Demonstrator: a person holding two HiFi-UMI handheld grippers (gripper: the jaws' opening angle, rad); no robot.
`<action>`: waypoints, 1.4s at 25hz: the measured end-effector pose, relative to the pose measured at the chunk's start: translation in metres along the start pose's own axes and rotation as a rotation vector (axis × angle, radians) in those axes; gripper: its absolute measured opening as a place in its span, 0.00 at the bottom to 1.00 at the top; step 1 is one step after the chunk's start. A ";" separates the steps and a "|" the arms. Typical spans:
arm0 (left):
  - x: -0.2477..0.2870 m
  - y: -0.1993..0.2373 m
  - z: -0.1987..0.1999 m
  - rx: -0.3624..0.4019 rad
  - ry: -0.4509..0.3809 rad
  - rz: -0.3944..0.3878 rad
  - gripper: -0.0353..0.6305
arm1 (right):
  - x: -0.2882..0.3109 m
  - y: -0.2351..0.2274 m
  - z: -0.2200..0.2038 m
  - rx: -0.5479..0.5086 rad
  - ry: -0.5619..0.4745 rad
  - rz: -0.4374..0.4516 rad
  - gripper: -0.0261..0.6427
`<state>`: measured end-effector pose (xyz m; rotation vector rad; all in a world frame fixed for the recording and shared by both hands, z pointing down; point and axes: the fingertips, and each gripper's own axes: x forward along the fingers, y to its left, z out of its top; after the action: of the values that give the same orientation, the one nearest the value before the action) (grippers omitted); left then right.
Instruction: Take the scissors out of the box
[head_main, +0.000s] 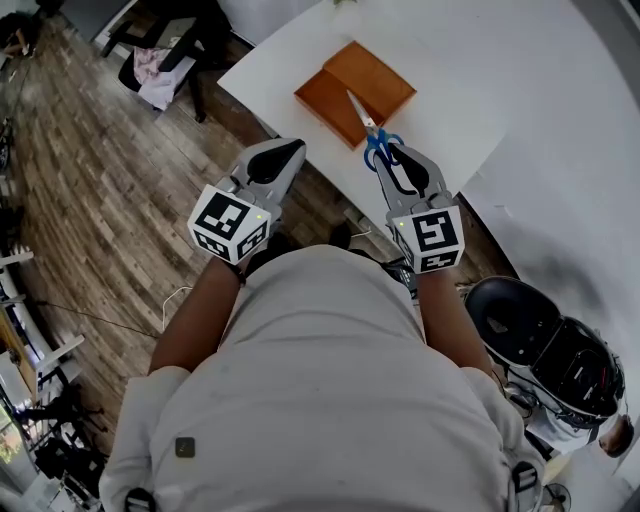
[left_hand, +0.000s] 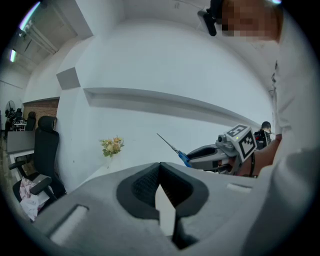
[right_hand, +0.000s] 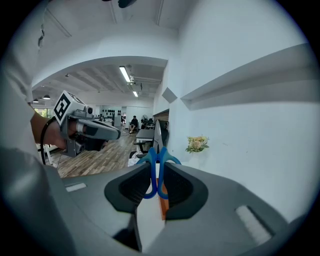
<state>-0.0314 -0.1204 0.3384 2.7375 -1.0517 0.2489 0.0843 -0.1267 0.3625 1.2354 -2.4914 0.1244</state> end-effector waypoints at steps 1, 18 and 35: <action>-0.006 0.003 0.001 0.002 0.001 -0.008 0.06 | 0.001 0.006 0.002 0.005 -0.001 -0.009 0.19; -0.118 0.008 -0.016 0.015 0.006 -0.229 0.06 | -0.052 0.134 0.021 0.079 -0.012 -0.220 0.19; -0.115 -0.084 -0.027 0.068 0.018 -0.209 0.06 | -0.136 0.129 -0.007 0.065 -0.066 -0.190 0.19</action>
<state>-0.0612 0.0204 0.3279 2.8716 -0.7578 0.2798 0.0603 0.0567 0.3313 1.5185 -2.4267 0.1185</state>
